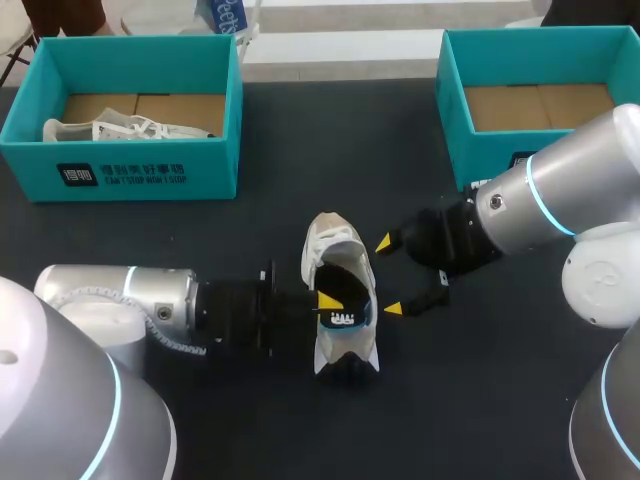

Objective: Take the shoe out of the shoebox, open the shoe tongue, remove and reinsert the insole, then place the shoe into the shoebox

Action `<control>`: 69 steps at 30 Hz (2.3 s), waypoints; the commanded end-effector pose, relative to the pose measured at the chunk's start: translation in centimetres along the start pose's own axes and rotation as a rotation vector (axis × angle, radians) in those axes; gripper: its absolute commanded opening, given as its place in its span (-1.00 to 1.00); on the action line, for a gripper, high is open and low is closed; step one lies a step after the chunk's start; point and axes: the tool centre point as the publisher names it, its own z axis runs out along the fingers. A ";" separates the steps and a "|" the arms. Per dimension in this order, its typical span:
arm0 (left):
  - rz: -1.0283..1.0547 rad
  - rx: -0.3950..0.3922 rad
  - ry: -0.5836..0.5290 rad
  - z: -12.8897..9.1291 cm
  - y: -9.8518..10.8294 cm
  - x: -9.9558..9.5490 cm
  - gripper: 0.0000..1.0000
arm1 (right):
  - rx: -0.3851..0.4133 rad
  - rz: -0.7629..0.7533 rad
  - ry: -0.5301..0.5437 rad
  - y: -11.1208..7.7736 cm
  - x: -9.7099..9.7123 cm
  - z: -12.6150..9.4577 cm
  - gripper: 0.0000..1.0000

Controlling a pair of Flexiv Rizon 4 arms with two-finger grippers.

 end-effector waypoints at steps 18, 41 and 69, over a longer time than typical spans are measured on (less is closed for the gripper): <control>0.032 -0.027 -0.018 0.4 1.7 -0.7 -0.28 | -0.002 -0.001 -0.002 0.0 0.1 0.1 1.00; 0.057 0.026 0.012 1.1 -0.7 -0.2 -1.00 | -0.002 -0.001 -0.002 0.0 0.1 0.1 1.00; 0.115 -0.007 -0.025 0.1 0.8 -1.2 -0.05 | -0.002 -0.001 -0.002 0.0 0.1 0.1 1.00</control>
